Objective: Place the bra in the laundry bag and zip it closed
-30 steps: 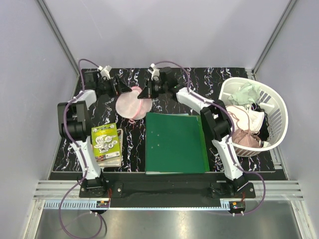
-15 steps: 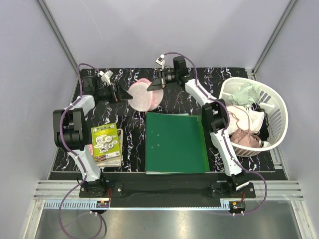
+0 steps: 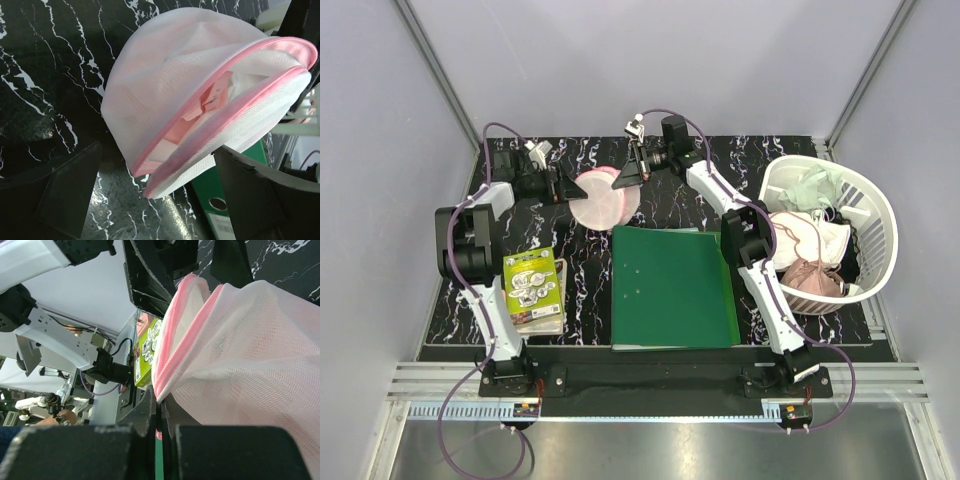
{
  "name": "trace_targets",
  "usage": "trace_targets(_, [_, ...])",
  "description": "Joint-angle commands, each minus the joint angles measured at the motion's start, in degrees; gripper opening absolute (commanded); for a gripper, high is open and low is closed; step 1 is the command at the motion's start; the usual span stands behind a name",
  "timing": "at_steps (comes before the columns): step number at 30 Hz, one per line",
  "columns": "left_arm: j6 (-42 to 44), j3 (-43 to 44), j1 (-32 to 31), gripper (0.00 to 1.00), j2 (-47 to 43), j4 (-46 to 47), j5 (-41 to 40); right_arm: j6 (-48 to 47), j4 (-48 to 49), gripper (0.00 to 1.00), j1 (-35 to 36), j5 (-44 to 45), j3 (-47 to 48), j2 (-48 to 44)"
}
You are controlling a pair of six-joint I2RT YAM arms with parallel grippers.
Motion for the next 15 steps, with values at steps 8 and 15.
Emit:
trace_targets(8, [-3.5,4.6,-0.1,0.65,5.5,6.1,15.1,2.9,2.7,0.02,1.1,-1.7,1.8,-1.6])
trace_targets(15, [-36.8,-12.1,1.8,0.0,-3.8,37.0,7.7,5.3,2.2,0.33,0.9,9.9,-0.6,-4.1])
